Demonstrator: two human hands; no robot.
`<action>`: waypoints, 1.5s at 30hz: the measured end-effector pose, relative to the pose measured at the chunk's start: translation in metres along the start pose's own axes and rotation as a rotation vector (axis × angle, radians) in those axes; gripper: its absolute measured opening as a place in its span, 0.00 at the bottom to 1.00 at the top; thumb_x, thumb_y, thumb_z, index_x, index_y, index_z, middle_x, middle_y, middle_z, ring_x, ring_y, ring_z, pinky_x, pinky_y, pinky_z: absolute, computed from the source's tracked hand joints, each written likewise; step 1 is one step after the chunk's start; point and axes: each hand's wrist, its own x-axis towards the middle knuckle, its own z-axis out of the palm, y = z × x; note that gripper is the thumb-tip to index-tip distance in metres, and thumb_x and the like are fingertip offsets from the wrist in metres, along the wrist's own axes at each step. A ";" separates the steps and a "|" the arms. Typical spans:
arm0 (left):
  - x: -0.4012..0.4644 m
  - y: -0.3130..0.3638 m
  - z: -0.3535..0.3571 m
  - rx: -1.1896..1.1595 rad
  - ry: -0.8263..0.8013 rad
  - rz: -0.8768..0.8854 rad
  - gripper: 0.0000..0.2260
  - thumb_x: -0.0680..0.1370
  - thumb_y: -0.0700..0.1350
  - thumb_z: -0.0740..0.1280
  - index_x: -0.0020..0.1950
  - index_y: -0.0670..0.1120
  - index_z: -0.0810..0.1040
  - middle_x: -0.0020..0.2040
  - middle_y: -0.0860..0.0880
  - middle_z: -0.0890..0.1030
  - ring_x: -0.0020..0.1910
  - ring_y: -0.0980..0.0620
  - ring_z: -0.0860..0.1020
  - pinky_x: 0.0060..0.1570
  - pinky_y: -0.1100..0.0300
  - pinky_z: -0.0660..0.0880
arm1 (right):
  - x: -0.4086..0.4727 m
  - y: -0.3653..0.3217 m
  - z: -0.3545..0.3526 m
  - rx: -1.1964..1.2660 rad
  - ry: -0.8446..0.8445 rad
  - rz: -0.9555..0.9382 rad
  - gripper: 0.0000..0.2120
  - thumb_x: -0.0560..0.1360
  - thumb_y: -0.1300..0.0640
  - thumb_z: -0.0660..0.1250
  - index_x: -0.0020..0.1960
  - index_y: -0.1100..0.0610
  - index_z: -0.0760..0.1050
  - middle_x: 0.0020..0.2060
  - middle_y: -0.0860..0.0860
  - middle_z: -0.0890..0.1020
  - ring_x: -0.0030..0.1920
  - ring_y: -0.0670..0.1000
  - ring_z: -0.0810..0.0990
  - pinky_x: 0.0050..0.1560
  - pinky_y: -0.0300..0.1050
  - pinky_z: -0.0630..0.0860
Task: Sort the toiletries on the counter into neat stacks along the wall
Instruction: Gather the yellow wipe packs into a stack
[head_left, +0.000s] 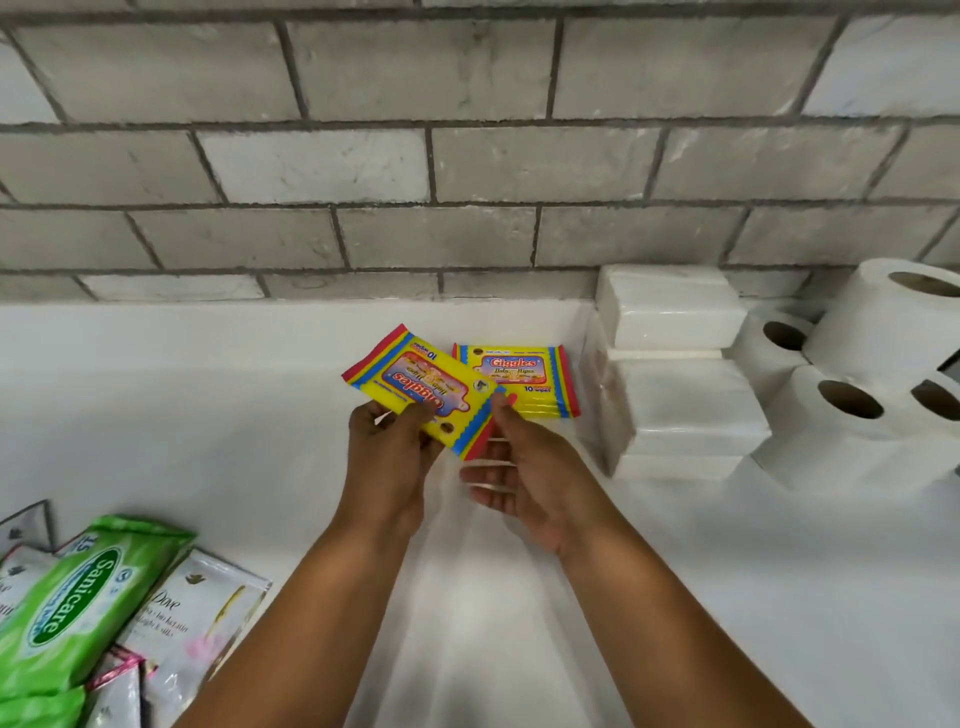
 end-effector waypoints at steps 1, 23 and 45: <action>0.002 -0.004 0.008 -0.019 -0.011 -0.005 0.16 0.75 0.32 0.68 0.59 0.41 0.69 0.52 0.40 0.82 0.44 0.45 0.84 0.44 0.54 0.81 | -0.004 0.000 0.002 -0.016 0.000 -0.036 0.20 0.75 0.40 0.65 0.54 0.56 0.78 0.41 0.52 0.83 0.39 0.53 0.83 0.44 0.48 0.79; 0.068 -0.018 0.017 0.431 0.106 0.307 0.10 0.74 0.36 0.66 0.48 0.51 0.78 0.49 0.46 0.82 0.47 0.46 0.82 0.49 0.48 0.80 | 0.046 -0.002 -0.026 -0.137 0.402 -0.310 0.06 0.75 0.61 0.68 0.52 0.60 0.77 0.36 0.53 0.82 0.30 0.48 0.81 0.34 0.44 0.78; 0.063 0.022 0.010 0.824 -0.278 -0.059 0.17 0.76 0.53 0.70 0.59 0.46 0.74 0.49 0.45 0.83 0.40 0.52 0.81 0.38 0.59 0.78 | 0.031 -0.021 -0.021 0.414 0.181 -0.246 0.14 0.76 0.65 0.68 0.61 0.60 0.76 0.53 0.59 0.83 0.43 0.55 0.85 0.37 0.46 0.82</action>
